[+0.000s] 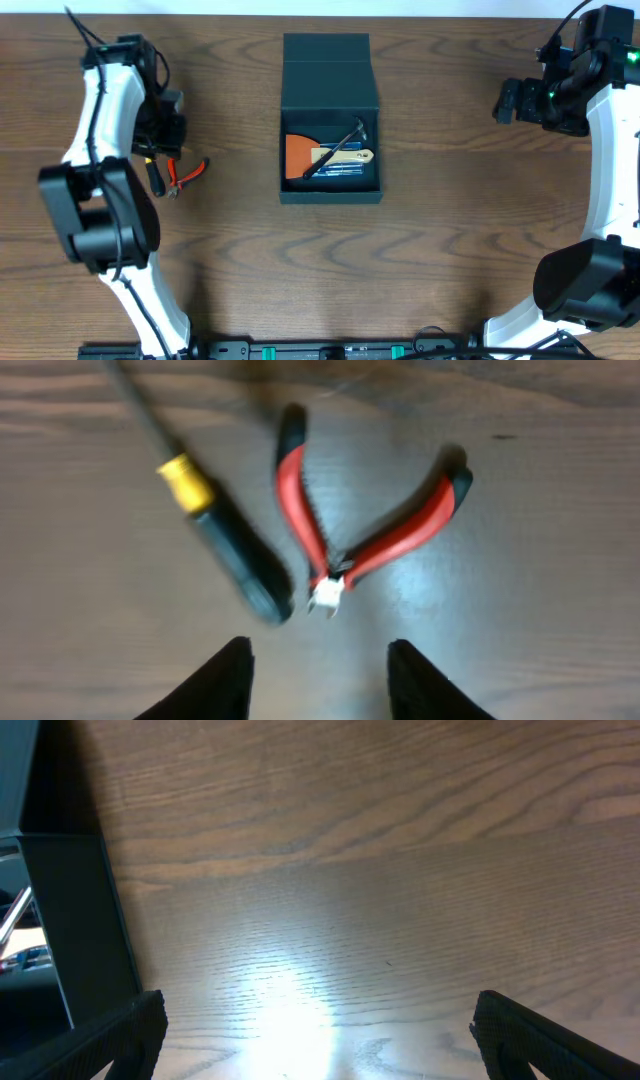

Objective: Pack container
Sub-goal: 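Return the left gripper to the red pliers and grasp them, then carry the red pliers into the box and open the left gripper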

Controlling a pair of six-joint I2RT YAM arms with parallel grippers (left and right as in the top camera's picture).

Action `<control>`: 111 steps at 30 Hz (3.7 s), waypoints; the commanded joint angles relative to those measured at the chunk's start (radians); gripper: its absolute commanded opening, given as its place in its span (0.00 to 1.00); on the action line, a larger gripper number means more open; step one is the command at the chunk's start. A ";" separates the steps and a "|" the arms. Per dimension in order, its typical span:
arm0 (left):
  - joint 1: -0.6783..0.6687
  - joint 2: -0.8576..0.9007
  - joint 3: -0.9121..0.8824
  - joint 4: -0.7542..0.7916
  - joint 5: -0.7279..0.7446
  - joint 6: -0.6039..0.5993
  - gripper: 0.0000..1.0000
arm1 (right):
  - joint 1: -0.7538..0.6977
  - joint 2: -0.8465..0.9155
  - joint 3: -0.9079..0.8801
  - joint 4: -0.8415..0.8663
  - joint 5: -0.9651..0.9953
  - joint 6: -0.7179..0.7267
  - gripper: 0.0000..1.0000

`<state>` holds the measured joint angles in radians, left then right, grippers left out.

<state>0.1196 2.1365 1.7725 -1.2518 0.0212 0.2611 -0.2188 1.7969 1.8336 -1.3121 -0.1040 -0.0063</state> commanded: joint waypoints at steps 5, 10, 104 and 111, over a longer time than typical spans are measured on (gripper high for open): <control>-0.005 0.143 -0.003 0.010 0.021 -0.036 0.24 | 0.000 -0.005 0.009 -0.013 -0.005 0.017 0.99; -0.005 0.158 -0.003 0.043 0.013 -0.058 0.23 | 0.000 -0.005 0.009 -0.018 -0.005 0.017 0.99; -0.080 -0.211 0.171 -0.037 -0.005 -0.005 0.06 | 0.000 -0.005 0.009 -0.021 -0.035 0.018 0.99; -0.339 -0.400 0.201 0.089 -0.005 0.169 0.06 | 0.000 -0.005 0.009 -0.014 -0.035 0.018 0.99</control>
<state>-0.1329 1.7573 1.9743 -1.1713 0.0017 0.3206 -0.2188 1.7969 1.8336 -1.3293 -0.1246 -0.0063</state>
